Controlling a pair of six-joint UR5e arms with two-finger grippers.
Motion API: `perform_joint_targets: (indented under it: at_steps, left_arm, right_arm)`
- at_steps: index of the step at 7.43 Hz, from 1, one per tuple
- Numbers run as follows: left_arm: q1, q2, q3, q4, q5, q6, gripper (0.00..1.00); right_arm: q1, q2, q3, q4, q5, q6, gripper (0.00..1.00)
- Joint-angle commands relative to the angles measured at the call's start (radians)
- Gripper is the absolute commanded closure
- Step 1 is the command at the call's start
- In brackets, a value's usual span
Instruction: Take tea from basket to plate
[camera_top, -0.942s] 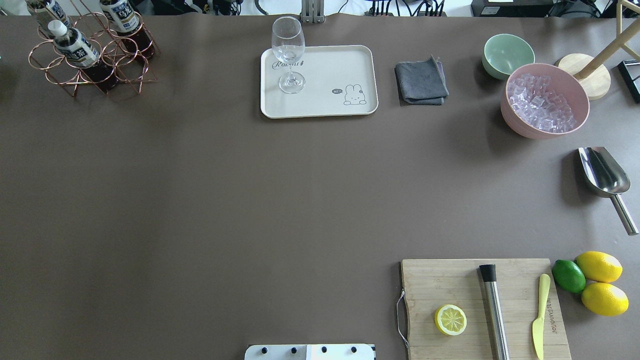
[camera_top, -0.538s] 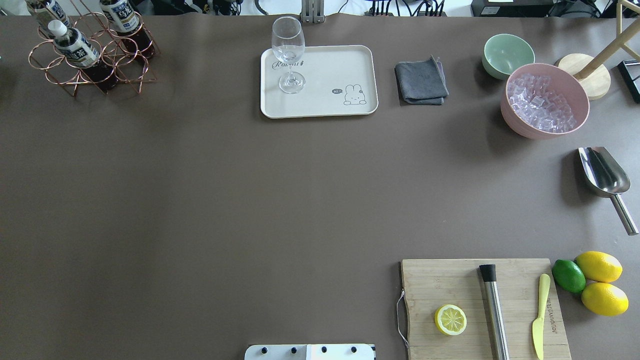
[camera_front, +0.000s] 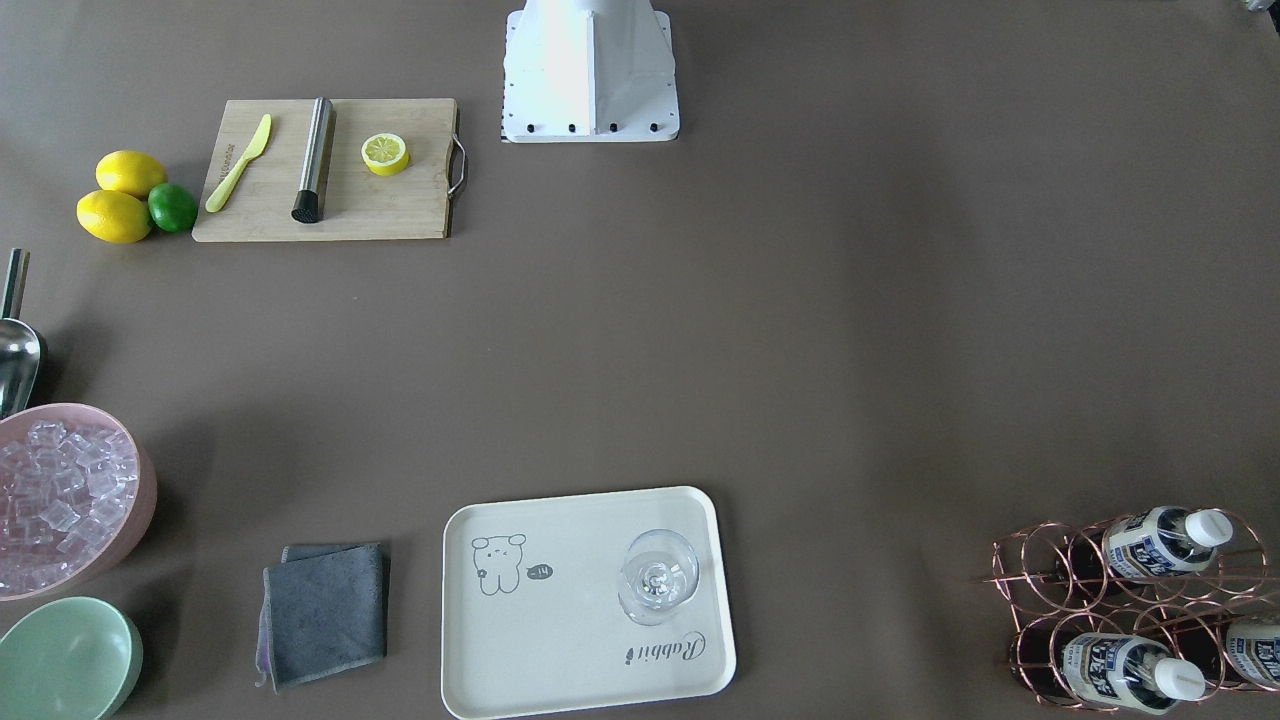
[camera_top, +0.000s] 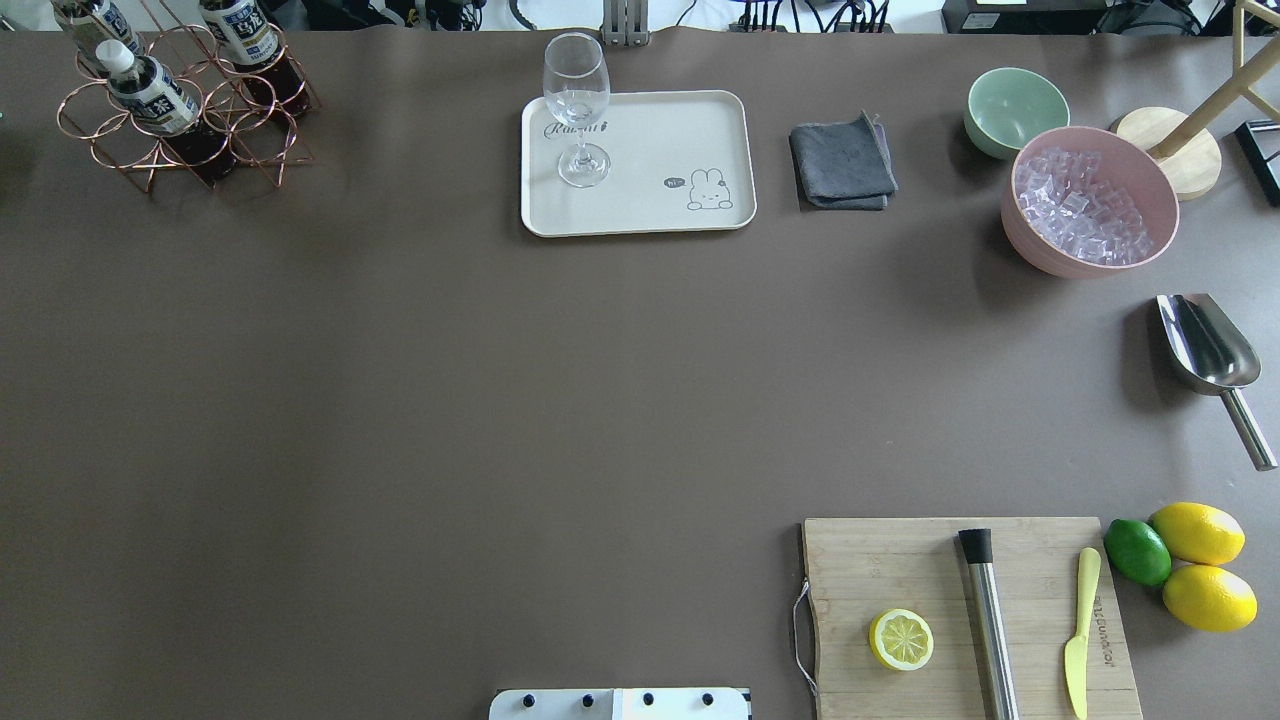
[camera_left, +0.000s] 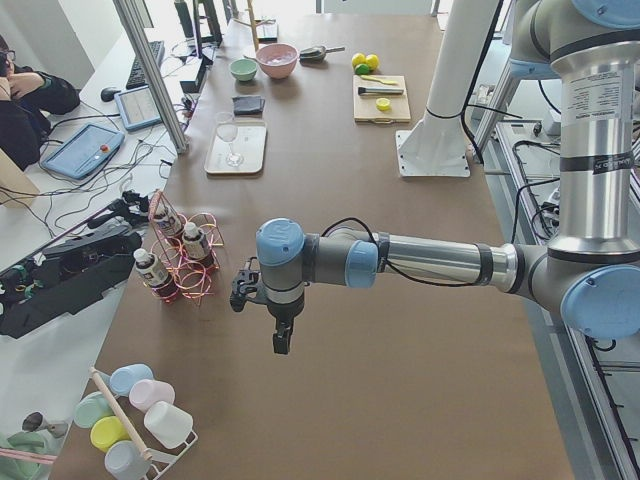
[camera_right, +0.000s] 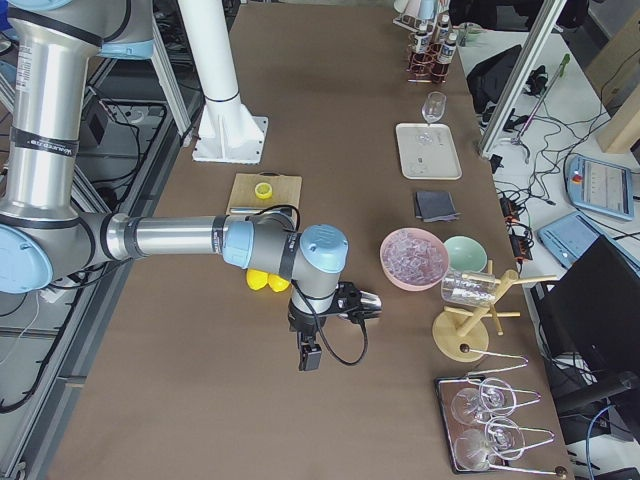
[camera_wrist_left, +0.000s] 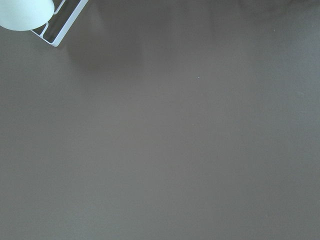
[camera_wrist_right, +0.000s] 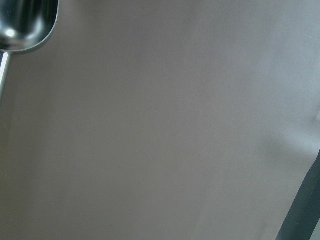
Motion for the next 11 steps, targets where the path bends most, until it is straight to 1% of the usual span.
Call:
perform_joint_targets:
  at_steps: [1, 3, 5, 6, 8, 9, 11]
  left_arm:
    - [-0.001, 0.002, 0.001, -0.002, 0.000, -0.001, 0.02]
    - [-0.001, -0.001, -0.001, -0.004, -0.002, 0.001, 0.02]
    - [-0.006, -0.039, -0.001, -0.002, -0.002, 0.008, 0.02]
    - [-0.012, -0.061, -0.002, -0.002, -0.002, 0.008, 0.02]
    - [-0.024, -0.139, -0.007, -0.002, -0.003, 0.010, 0.02]
    - [-0.026, -0.155, -0.019, -0.001, -0.002, 0.069, 0.02]
    - [-0.034, -0.164, -0.012, -0.007, -0.002, 0.287, 0.02]
  right_arm:
    - [-0.001, 0.002, 0.004, -0.001, -0.060, 0.000, 0.00]
    - [-0.004, 0.004, -0.002, -0.001, -0.049, 0.001, 0.00]
    - [-0.006, 0.004, -0.003, -0.003, -0.049, 0.001, 0.00]
    - [-0.004, 0.004, -0.002, -0.003, -0.049, 0.001, 0.00]
    - [-0.004, 0.005, -0.002, -0.024, -0.049, 0.001, 0.00]
    - [-0.004, 0.004, -0.003, -0.026, -0.054, 0.001, 0.00]
    - [-0.004, 0.004, -0.005, -0.027, -0.051, 0.001, 0.00]
